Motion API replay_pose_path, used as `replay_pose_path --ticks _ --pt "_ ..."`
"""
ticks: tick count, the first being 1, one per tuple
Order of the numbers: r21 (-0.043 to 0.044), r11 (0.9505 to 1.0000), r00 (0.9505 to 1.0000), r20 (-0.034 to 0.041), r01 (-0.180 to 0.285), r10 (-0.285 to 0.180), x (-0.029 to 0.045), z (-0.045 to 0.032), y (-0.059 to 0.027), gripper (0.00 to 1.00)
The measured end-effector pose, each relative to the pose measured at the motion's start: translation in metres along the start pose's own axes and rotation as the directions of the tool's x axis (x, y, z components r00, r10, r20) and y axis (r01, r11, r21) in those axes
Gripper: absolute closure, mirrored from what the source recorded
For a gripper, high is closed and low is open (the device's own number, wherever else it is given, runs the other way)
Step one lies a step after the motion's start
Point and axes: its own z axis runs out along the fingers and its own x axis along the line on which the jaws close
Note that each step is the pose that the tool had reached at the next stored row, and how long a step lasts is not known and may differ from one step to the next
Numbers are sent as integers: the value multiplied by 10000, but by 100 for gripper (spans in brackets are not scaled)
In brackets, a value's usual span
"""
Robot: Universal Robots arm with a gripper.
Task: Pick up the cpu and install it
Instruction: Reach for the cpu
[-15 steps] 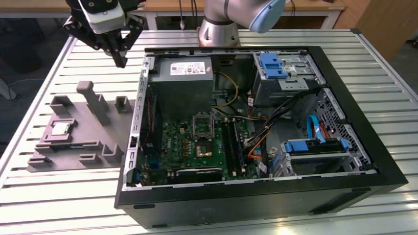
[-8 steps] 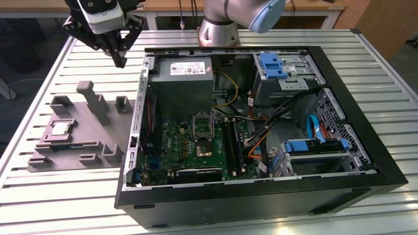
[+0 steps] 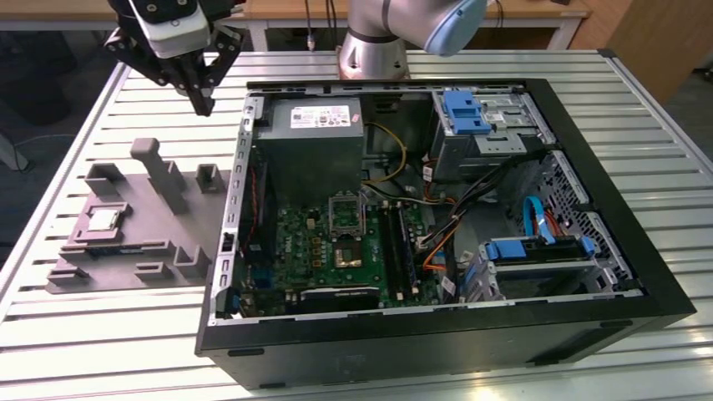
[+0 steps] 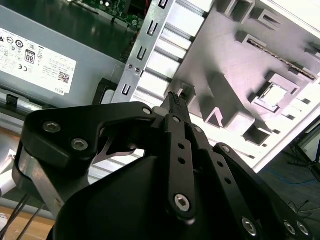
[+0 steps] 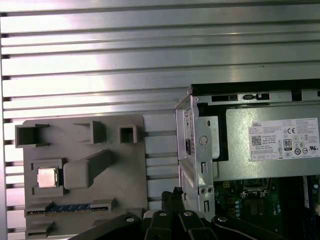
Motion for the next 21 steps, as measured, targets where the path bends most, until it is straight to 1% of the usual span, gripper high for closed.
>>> replay_pose_path --ticks 19,21 --pt "0 10000 10000 0 0 0 39 1 -3 89" --pt "-1 10000 10000 0 -1 1 54 1 -4 89"
